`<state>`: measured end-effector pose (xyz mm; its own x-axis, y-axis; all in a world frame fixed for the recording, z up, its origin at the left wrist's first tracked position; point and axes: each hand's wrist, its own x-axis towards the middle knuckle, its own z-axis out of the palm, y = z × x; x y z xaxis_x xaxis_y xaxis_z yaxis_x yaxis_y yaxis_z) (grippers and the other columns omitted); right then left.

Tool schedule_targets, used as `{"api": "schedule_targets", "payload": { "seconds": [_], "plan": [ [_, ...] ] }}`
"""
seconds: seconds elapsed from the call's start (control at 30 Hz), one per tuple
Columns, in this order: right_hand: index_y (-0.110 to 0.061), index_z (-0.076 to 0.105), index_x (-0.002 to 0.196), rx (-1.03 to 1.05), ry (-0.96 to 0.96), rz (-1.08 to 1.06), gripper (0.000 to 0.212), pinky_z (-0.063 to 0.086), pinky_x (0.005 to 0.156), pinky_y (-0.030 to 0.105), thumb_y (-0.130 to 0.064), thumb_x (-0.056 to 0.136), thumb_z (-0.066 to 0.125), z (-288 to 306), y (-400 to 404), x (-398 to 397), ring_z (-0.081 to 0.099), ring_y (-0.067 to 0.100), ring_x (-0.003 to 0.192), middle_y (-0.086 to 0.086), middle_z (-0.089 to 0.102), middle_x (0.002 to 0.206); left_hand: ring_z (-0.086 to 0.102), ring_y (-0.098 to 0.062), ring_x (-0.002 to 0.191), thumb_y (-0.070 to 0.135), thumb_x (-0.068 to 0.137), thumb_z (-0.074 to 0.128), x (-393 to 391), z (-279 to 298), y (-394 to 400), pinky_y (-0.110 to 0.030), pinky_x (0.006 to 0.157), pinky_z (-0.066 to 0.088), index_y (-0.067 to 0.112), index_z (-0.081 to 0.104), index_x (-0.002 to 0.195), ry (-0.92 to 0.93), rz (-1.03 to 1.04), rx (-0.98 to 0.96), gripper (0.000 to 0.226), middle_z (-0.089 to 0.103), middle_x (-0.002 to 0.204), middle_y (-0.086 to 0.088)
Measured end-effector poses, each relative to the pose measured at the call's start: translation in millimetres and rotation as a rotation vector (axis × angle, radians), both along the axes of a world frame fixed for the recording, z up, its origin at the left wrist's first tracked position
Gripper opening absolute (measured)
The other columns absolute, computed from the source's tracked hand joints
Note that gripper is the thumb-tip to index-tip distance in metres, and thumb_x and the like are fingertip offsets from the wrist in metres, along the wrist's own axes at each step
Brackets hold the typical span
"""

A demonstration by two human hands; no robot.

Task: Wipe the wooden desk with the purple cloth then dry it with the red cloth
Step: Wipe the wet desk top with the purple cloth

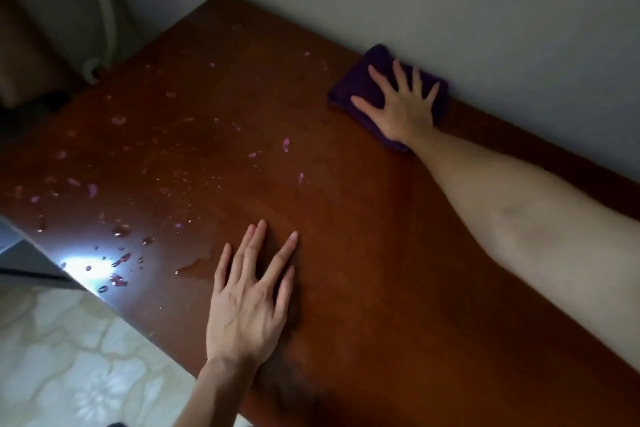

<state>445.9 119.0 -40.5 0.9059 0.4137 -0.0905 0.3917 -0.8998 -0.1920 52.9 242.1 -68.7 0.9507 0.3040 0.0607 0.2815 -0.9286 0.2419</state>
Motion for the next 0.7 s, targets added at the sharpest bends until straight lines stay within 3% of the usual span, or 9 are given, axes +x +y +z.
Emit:
{"api": "schedule_targets", "payload": {
  "seconds": [0.3,0.43,0.57,0.7],
  "plan": [
    [-0.046,0.01,0.166,-0.051,0.016,0.02,0.091,0.0,0.121,0.077,-0.092,0.089,0.021,2.8,-4.6,-26.1,0.0,0.04,0.162,0.002,0.004,0.178,0.012,-0.017,0.16,0.051,0.107,0.026,3.3,0.9,3.6,-0.047,0.127,0.015,0.045,0.022,0.161,0.005,-0.019,-0.029,0.054,0.02,0.172,-0.003],
    [-0.046,0.019,0.166,-0.061,-0.03,0.073,0.092,0.012,0.12,0.078,-0.092,0.086,0.02,2.7,-46.4,-124.5,0.011,0.04,0.161,0.003,0.016,0.177,0.016,-0.016,0.159,0.05,0.105,0.03,4.0,2.6,2.8,-0.045,0.128,0.015,0.034,0.03,0.161,-0.011,-0.011,-0.045,0.058,0.025,0.17,-0.003],
    [-0.043,0.02,0.166,-0.118,-0.038,0.098,0.09,0.019,0.118,0.077,-0.09,0.09,0.028,1.8,-121.6,-281.9,0.018,0.041,0.16,0.003,0.021,0.176,0.019,-0.014,0.158,0.047,0.105,0.028,5.6,6.2,-0.9,-0.041,0.129,0.013,0.012,0.034,0.159,-0.003,0.064,-0.098,0.065,0.031,0.168,-0.004],
    [-0.036,0.039,0.162,-0.216,-0.085,0.061,0.094,0.027,0.112,0.08,-0.087,0.083,0.045,-4.6,-144.3,-356.0,0.033,0.045,0.154,0.009,0.034,0.17,0.021,-0.02,0.157,0.042,0.105,0.026,4.9,12.5,-4.5,-0.045,0.127,0.012,0.014,0.035,0.159,0.013,0.094,-0.115,0.062,0.032,0.167,-0.008]
  ]
}}
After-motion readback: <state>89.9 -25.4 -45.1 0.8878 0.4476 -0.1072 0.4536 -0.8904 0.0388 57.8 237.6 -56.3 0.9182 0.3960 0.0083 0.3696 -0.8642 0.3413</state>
